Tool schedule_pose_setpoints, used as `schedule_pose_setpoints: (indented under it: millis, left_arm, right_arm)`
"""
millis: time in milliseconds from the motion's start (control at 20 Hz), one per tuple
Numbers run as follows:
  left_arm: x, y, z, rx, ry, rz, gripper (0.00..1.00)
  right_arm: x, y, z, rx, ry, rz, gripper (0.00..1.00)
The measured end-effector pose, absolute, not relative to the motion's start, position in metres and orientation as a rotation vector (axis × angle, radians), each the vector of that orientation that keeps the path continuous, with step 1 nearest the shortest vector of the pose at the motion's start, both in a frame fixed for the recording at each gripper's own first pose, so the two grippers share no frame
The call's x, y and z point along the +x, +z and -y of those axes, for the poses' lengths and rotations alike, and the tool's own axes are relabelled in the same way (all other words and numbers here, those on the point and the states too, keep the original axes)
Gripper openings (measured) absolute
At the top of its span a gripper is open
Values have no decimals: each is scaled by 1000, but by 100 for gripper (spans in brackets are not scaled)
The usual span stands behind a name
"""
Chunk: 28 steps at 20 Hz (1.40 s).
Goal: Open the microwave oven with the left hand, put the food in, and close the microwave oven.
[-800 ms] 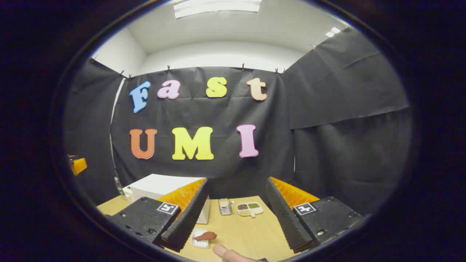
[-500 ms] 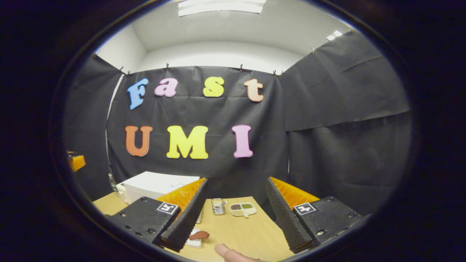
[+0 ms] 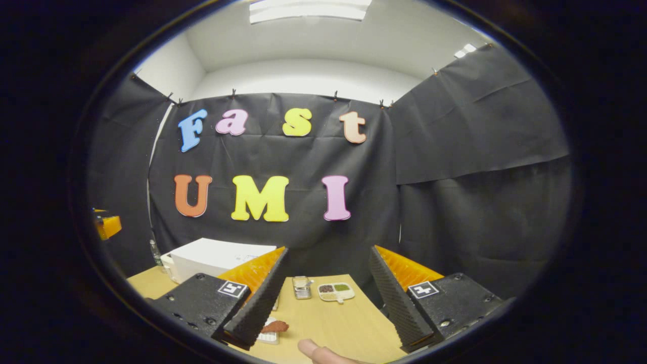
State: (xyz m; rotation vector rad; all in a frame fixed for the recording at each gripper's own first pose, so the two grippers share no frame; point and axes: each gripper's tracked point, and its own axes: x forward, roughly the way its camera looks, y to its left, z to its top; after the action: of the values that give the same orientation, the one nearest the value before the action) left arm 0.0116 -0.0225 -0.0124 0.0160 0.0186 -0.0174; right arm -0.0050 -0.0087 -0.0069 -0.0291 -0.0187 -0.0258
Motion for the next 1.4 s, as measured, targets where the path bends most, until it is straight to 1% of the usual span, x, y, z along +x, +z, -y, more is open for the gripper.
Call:
schedule_pose_setpoints:
  millis: [50,100,150,200,250,300,350,400,550,600,700,750,850,950,1000,1050,1150,1200,1250,1300,1350,1400]
  left_arm:
    - [12,-16,27,14,-22,-27,92]
    - [14,-19,32,9,-33,-35,92]
    - [18,-23,38,2,-41,-41,92]
    - [22,-27,42,-4,-45,-47,92]
    - [27,-31,47,-8,-48,-51,92]
    - [31,-36,53,-13,-54,-57,92]
    - [37,-44,62,-19,-64,-65,92]
    - [42,-51,72,-24,-78,-72,92]
    - [67,-74,101,-38,-117,-92,92]
    - [76,-84,111,-42,-131,-101,92]
    - [94,-104,134,-44,-165,-111,92]
    - [104,-113,142,-42,-179,-114,92]
    - [123,-136,148,-41,-151,-123,93]
    - [142,-162,152,-24,-120,-146,93]
    - [151,-176,158,-26,-123,-160,93]
    - [159,-192,166,-38,-134,-180,92]
    - [175,-222,179,-69,-150,-220,92]
    - [183,-230,180,-76,-139,-225,93]
    - [191,-240,180,-79,-131,-233,93]
    - [198,-248,183,-85,-132,-238,93]
    - [204,-257,189,-90,-138,-242,93]
    - [208,-263,195,-101,-149,-244,93]
  right_arm:
    - [-7,-12,5,-24,-7,1,95]
    - [-8,-16,0,-17,10,-11,100]
    - [-8,-17,-1,-14,19,-17,100]
    - [-8,-17,0,-17,22,-16,95]
    - [-8,-16,1,-24,19,-14,100]
    - [-8,-16,4,-29,15,-11,100]
    - [-9,-15,7,-32,10,-4,95]
    - [-9,-13,9,-34,4,3,100]
    - [-9,-12,20,-38,-12,12,100]
    - [-10,-13,21,-33,-11,12,95]
    - [-11,-11,23,-23,-1,14,94]
    - [-11,-10,27,-28,-5,20,100]
    - [-10,-8,33,-42,-16,34,100]
    - [-12,-10,36,-47,-18,40,95]
    - [-11,-11,39,-53,-19,42,95]
    - [-11,-12,43,-57,-23,42,100]
    - [-10,-15,48,-63,-26,40,100]
    - [-9,-17,51,-65,-27,38,95]
    - [-8,-19,54,-69,-29,36,95]
    - [-7,-22,56,-75,-29,35,100]
    - [-7,-24,59,-80,-29,35,95]
    - [-6,-27,61,-84,-28,35,100]
